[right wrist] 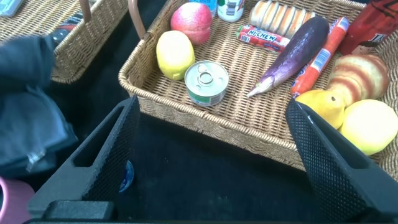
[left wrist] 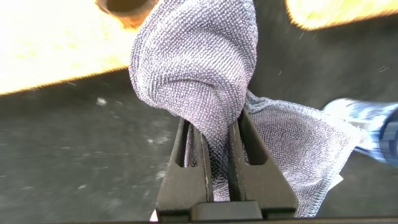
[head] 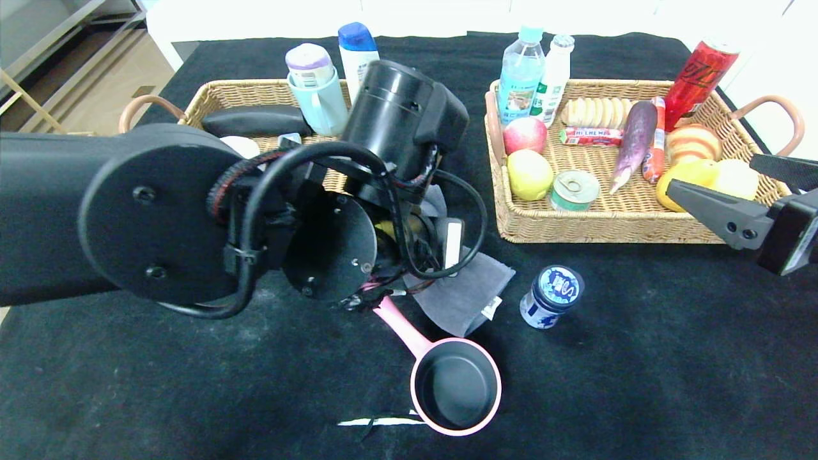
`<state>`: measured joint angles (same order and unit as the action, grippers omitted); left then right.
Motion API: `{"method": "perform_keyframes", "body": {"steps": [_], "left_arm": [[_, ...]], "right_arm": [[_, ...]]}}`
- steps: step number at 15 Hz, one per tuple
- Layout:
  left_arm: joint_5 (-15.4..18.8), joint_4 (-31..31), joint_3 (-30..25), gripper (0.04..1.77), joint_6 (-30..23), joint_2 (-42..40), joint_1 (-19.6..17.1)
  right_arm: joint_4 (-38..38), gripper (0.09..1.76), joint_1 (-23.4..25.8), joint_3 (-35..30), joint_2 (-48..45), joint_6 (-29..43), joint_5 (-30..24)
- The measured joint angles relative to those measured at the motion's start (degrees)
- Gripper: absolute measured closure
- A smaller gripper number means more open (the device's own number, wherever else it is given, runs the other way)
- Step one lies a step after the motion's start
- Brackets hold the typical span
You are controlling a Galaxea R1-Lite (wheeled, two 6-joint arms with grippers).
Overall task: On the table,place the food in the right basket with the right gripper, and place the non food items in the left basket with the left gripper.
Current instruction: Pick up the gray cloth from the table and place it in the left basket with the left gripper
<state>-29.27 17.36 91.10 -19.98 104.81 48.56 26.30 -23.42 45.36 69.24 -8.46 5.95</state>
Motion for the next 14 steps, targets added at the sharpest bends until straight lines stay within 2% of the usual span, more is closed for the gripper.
{"method": "perform_keyframes", "body": {"steps": [6,14], "left_arm": [[0.02,-0.3,2.08,1.56,2.99,-3.69,-2.17],[4.06,-0.48,12.84,1.56,7.36,-2.17,-13.41]], "right_arm": [[-0.09,0.14,-0.26,-0.13,0.0,0.02,0.06],[0.0,0.14,-0.39,-0.29,0.38,0.0,0.09]]}}
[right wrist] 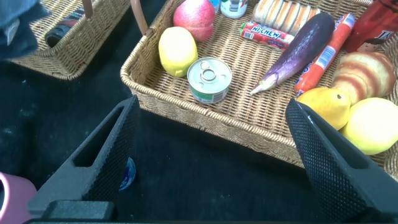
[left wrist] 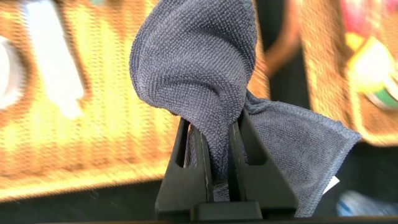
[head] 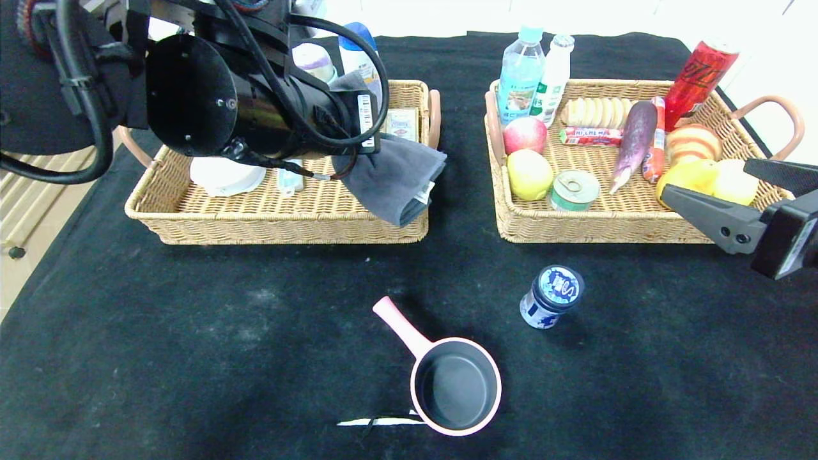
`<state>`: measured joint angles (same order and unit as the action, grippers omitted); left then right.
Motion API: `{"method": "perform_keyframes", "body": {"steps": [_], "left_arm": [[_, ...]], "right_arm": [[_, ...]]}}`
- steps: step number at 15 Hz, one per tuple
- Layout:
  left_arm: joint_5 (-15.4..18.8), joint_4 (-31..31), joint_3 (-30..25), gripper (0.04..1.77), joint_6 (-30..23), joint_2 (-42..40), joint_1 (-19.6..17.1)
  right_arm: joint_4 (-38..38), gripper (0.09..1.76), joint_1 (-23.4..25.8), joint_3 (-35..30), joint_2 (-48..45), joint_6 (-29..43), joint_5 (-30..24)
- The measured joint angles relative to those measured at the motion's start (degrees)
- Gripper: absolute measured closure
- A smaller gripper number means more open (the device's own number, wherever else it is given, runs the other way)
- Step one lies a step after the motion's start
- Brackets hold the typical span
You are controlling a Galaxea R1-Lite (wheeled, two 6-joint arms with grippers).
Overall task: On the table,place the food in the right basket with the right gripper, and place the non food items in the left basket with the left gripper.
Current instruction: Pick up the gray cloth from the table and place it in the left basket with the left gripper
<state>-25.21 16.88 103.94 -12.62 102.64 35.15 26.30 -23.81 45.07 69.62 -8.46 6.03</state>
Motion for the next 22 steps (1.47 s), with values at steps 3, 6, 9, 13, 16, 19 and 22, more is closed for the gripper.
{"method": "perform_keyframes", "body": {"steps": [3,6,9,13,16,19,22], "left_arm": [[3.57,-2.94,2.12,1.56,1.02,1.27,-4.44],[3.94,-7.68,2.51,1.56,2.84,2.84,-7.23],[5.97,-12.01,2.73,1.56,4.08,4.96,-9.79],[6.72,-12.68,3.04,1.38,4.24,6.75,-11.3],[6.67,-12.68,3.1,0.97,4.52,7.13,-11.42],[6.56,-12.7,2.93,0.69,4.52,7.19,-11.34],[6.34,-12.64,2.45,0.5,4.52,7.0,-11.2]], "right_arm": [[-0.01,0.14,0.0,-0.04,0.06,0.02,0.0],[-0.01,0.14,-0.06,-0.12,0.3,0.02,-0.02],[-0.01,0.14,-0.06,-0.15,0.41,0.0,0.0],[0.0,0.14,-0.09,-0.17,0.52,0.02,-0.02],[-0.01,0.14,-0.09,-0.17,0.55,0.0,0.0],[-0.01,0.14,-0.09,-0.21,0.55,-0.11,-0.02],[-0.01,0.14,-0.09,-0.26,0.57,-0.16,-0.02]]}}
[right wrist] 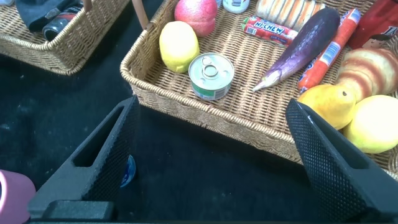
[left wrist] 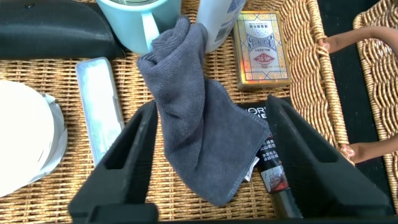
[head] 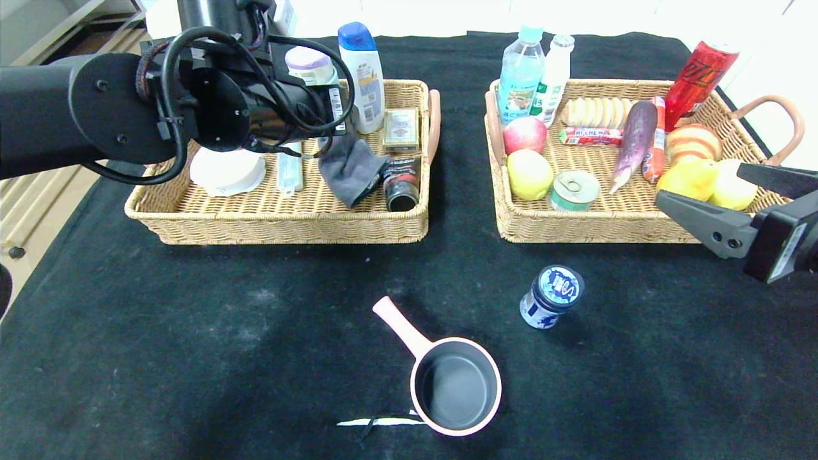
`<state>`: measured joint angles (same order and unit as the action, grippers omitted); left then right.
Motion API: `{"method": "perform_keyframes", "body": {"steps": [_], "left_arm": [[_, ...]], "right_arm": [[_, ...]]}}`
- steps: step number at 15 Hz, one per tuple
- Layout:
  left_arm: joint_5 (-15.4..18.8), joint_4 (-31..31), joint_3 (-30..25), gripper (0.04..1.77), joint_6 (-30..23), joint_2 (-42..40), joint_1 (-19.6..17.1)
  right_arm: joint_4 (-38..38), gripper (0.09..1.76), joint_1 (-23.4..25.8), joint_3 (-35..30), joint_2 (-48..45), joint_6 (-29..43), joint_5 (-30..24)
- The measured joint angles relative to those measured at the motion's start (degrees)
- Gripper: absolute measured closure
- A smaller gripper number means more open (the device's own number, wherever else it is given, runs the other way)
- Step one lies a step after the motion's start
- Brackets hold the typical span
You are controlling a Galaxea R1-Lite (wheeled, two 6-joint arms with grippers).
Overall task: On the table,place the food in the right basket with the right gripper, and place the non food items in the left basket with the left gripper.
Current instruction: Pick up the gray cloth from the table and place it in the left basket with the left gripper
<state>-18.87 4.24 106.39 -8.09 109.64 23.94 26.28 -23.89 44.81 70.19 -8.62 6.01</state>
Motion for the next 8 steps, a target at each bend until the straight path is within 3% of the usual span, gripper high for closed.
{"method": "perform_keyframes", "body": {"steps": [5,8], "left_arm": [[-0.61,1.32,-2.83,0.32,-0.06,-2.45,1.11],[-2.51,5.53,-7.33,0.25,-0.02,-6.86,5.08]], "right_arm": [[0.01,0.14,0.0,-0.02,-0.02,-0.02,0.02],[0.01,0.14,-1.05,-0.35,0.01,0.0,0.18]]}}
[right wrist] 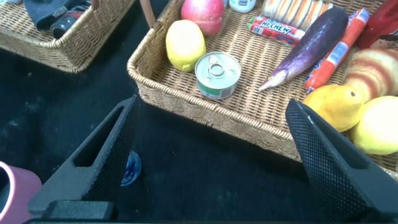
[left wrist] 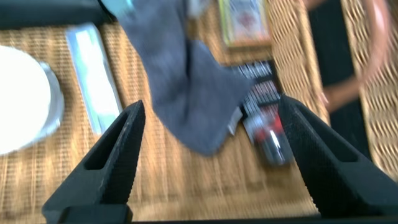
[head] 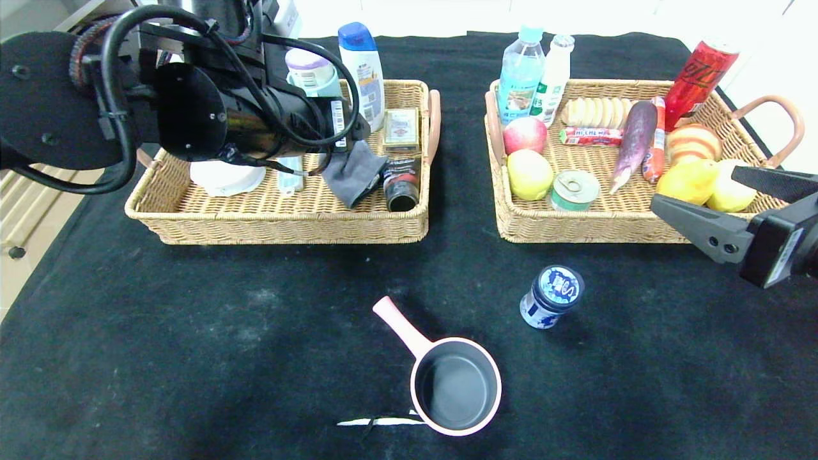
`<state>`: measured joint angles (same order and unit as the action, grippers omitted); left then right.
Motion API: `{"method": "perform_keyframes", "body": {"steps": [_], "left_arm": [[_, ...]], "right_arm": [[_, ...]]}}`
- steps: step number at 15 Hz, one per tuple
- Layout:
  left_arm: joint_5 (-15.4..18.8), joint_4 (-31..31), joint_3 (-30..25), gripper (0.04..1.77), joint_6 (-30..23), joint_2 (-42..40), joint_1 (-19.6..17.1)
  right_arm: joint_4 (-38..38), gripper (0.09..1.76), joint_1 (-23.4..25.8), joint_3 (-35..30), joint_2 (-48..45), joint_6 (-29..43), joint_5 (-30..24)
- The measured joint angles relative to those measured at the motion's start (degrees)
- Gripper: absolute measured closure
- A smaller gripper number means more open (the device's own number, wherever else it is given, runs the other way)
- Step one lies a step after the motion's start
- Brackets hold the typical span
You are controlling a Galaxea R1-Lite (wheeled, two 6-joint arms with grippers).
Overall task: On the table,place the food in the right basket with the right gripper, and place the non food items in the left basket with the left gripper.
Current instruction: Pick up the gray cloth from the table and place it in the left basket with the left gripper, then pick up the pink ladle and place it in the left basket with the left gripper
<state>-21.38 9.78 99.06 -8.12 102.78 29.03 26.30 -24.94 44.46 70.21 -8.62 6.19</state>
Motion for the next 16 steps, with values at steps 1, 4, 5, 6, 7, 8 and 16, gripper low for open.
{"method": "perform_keyframes", "body": {"steps": [1,4,5,6,7,8,16], "left_arm": [[-0.69,0.63,-2.36,0.23,-0.01,-1.65,1.68],[-3.23,1.24,-11.69,0.19,-0.48,-7.02,7.16],[-3.47,1.22,-15.08,0.18,-0.89,-8.95,8.75],[-3.45,1.18,-18.91,0.17,-1.3,-11.13,10.58],[-3.25,1.18,-22.55,0.16,-1.41,-13.18,12.24],[-2.56,1.16,-26.44,0.15,-1.46,-15.37,13.84],[4.77,1.27,-41.33,0.12,-1.46,-22.98,21.3]], "right_arm": [[0.0,0.14,-0.16,-0.09,0.11,0.0,0.02],[0.0,0.14,-0.33,-0.15,0.27,-0.02,0.02],[0.0,0.14,-0.33,-0.22,0.29,-0.02,0.02],[-0.01,0.14,-0.38,-0.23,0.3,-0.02,0.02],[0.0,0.14,-0.41,-0.23,0.33,-0.04,0.02],[0.0,0.14,-0.44,-0.26,0.33,-0.04,0.04],[0.0,0.14,-0.88,-0.52,1.04,-0.02,0.09]]}}
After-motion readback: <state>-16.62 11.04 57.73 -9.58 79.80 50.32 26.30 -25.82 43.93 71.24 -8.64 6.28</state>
